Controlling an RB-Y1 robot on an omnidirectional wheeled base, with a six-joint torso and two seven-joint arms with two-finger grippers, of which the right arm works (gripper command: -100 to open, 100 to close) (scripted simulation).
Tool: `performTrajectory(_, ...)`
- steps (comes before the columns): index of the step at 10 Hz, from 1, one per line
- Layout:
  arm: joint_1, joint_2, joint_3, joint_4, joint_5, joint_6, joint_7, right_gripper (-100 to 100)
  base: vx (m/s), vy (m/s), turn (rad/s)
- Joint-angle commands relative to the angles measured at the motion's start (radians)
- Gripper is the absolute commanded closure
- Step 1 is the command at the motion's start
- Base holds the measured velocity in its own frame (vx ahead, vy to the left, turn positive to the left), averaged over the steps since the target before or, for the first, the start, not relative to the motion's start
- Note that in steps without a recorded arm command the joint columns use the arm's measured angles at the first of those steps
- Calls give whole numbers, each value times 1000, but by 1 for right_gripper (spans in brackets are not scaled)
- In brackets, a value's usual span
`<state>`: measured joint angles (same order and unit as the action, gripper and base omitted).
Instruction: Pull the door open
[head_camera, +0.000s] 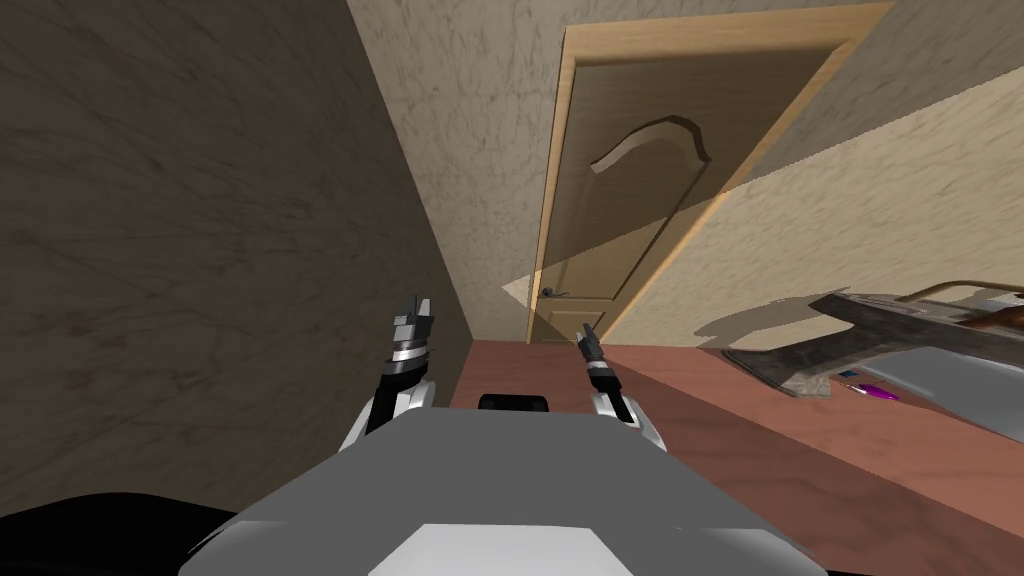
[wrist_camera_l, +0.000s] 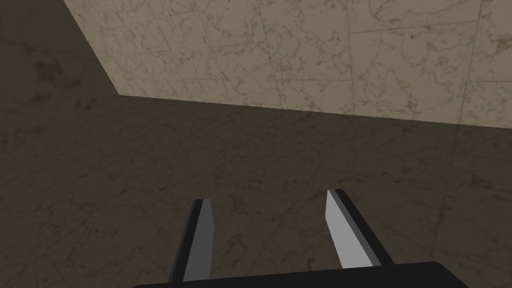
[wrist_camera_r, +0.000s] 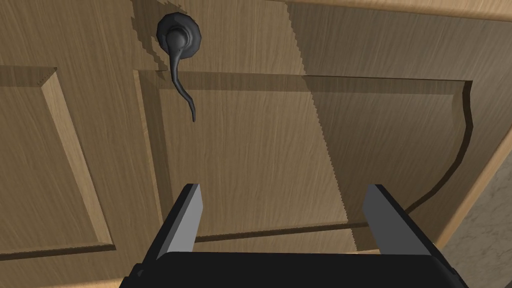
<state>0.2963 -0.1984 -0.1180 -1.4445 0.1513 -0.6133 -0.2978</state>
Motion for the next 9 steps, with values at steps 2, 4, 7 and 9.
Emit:
performTrajectory(2,-17,-11,-7,54,12,-15,-13,-100,100,21,4)
performTrajectory(4,-28,-18,-12,91,22,-23,-22,-100,106,15,3)
performTrajectory(7,-45,-28,-19,143,36,-35,-35,-100,104,12,4)
performTrajectory(9,-55,-35,-23,177,44,-42,-44,-100,90,9,4)
